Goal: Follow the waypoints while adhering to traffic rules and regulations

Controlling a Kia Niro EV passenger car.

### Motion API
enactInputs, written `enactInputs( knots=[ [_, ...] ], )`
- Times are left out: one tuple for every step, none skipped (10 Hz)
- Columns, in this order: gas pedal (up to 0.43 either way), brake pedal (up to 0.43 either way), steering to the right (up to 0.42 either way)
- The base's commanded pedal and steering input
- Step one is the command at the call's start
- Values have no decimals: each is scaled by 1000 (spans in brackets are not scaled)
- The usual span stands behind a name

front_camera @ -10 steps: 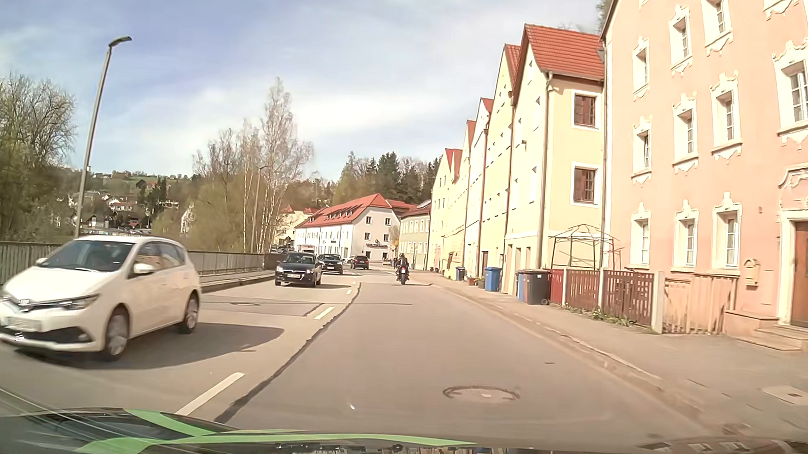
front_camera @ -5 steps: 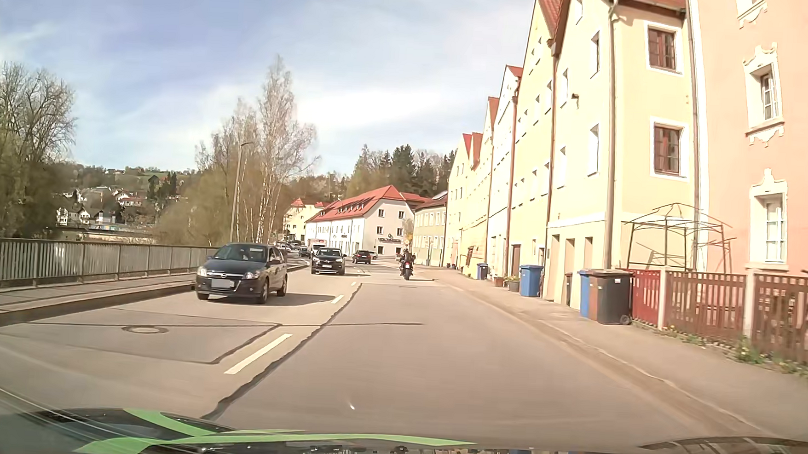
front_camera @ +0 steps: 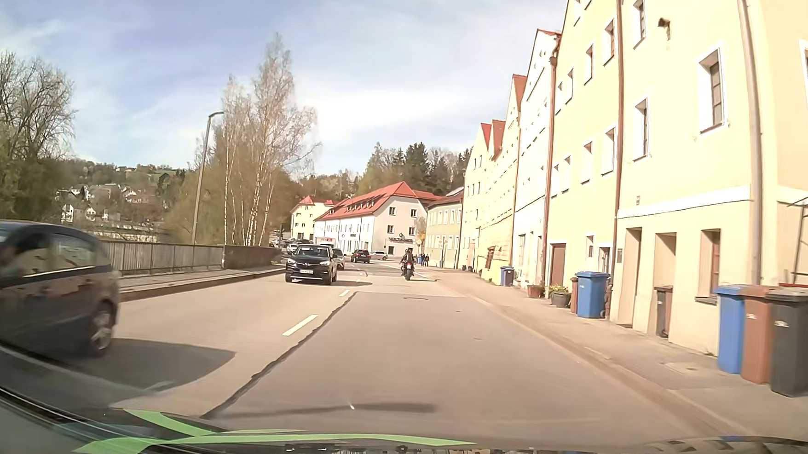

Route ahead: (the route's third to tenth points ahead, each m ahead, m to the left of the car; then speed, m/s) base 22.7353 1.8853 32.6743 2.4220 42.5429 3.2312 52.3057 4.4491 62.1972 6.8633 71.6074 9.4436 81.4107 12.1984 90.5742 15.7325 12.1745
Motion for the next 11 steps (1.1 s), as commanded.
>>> enactInputs(
  knots=[
    [47,0,-18],
    [47,0,-18],
    [59,0,-18],
    [59,0,-18],
    [59,0,-18],
    [59,0,-19],
    [59,0,-18],
    [59,0,-19],
    [59,0,-18],
    [59,0,-18],
    [59,0,-19]
  ],
)
